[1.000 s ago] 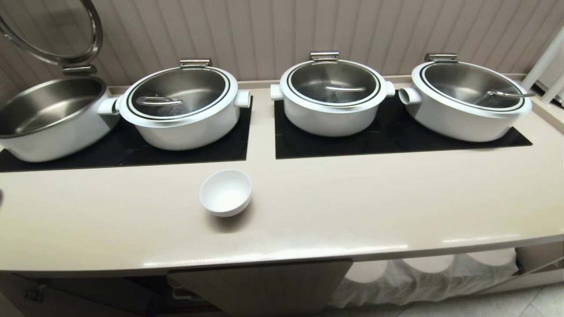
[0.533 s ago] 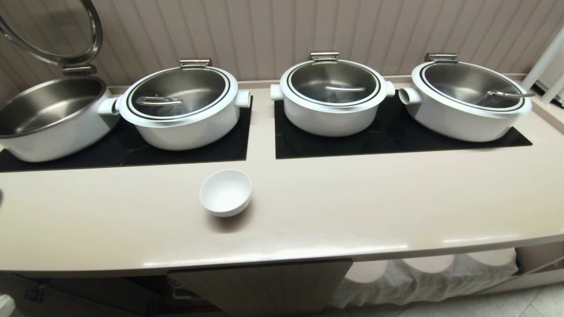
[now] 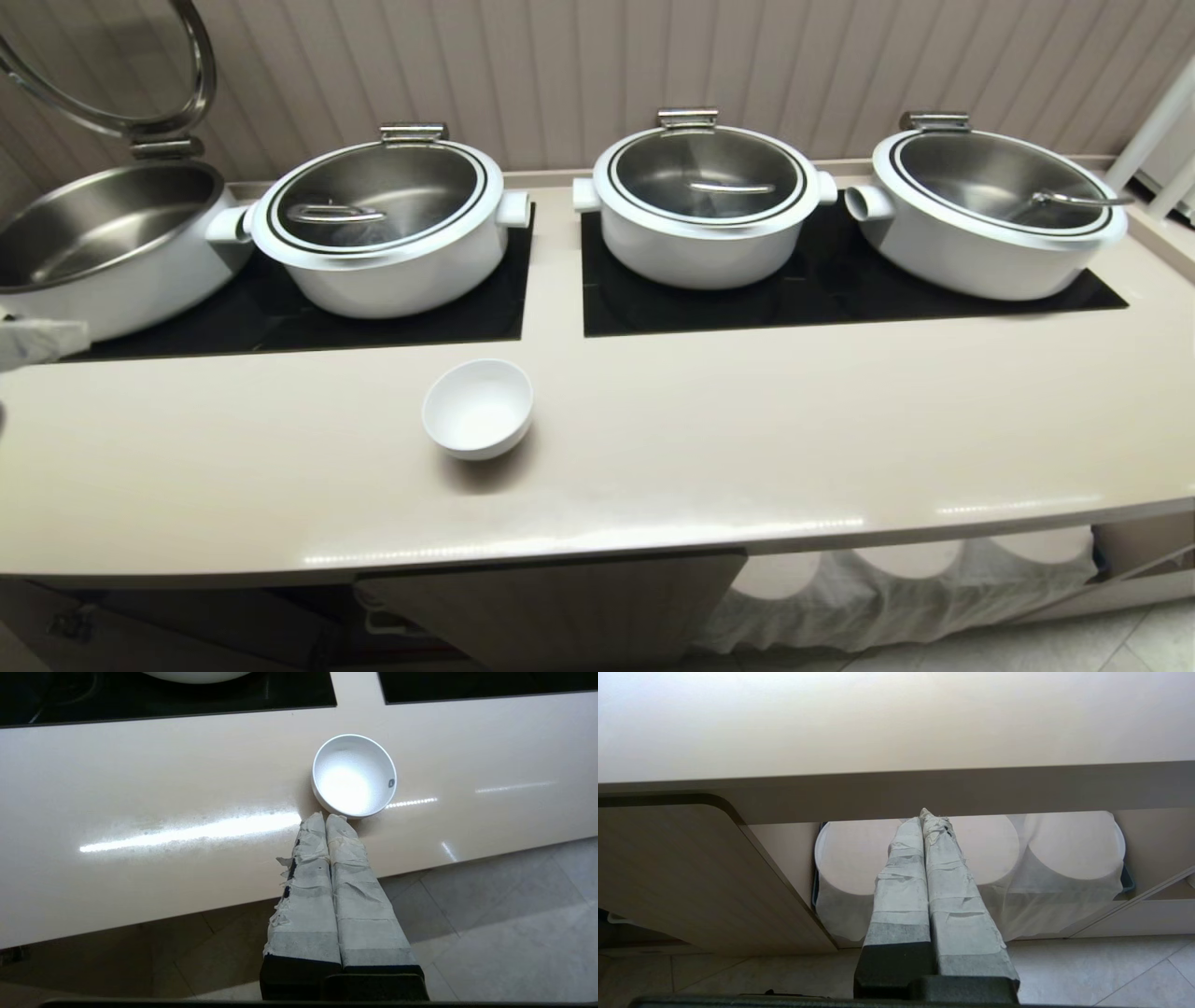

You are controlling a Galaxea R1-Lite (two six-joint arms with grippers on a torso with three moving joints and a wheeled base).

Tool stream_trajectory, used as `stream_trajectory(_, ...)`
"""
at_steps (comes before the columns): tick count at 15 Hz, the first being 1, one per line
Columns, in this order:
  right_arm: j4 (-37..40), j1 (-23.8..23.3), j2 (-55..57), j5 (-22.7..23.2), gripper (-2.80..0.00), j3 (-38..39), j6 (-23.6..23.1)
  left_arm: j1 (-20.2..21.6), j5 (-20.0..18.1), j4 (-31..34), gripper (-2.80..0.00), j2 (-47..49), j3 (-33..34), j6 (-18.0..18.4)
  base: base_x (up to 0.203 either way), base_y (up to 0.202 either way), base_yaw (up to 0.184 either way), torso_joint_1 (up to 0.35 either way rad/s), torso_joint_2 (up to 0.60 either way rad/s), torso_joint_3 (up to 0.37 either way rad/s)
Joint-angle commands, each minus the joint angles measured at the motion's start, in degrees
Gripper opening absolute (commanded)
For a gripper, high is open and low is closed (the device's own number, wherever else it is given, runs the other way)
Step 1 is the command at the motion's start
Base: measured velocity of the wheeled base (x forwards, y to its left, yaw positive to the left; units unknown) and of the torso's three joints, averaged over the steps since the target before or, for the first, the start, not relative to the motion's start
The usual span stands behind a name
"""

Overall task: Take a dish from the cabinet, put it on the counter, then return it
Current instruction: Pick up the bowl from the table

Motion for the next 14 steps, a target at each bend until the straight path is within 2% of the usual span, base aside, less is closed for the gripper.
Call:
stream_trajectory(1, -0.02, 0.09, 0.00, -0.01, -2.80, 0.00, 0.01, -2.14, -0.02, 13.83, -2.80, 15.12, -17.49, -0.90, 0.000, 0.000, 0.000, 0.000, 0.00, 0.000)
stream_trajectory(4, -0.02, 0.00, 0.00, -0.01, -2.80, 0.00, 0.02, -6.57, 0.16, 32.44, -2.80, 28.76, -37.67, -2.11, 0.000, 0.000, 0.000, 0.000, 0.00, 0.000)
stream_trajectory(5, -0.02, 0.09, 0.00, -0.01, -2.80, 0.00, 0.02, -8.40, 0.38, 37.68, -2.80, 33.10, -41.92, -2.61, 0.000, 0.000, 0.000, 0.000, 0.00, 0.000)
stream_trajectory(8, -0.02, 0.00, 0.00, -0.01, -2.80, 0.00, 0.02, -12.46, 2.37, 48.14, -2.80, 40.57, -44.87, -3.53, 0.000, 0.000, 0.000, 0.000, 0.00, 0.000)
stream_trajectory(14, -0.02, 0.00, 0.00, -0.01, -2.80, 0.00, -0.06, -14.41, 4.50, 49.28, -2.80, 48.60, -44.91, -5.91, 0.000, 0.000, 0.000, 0.000, 0.00, 0.000)
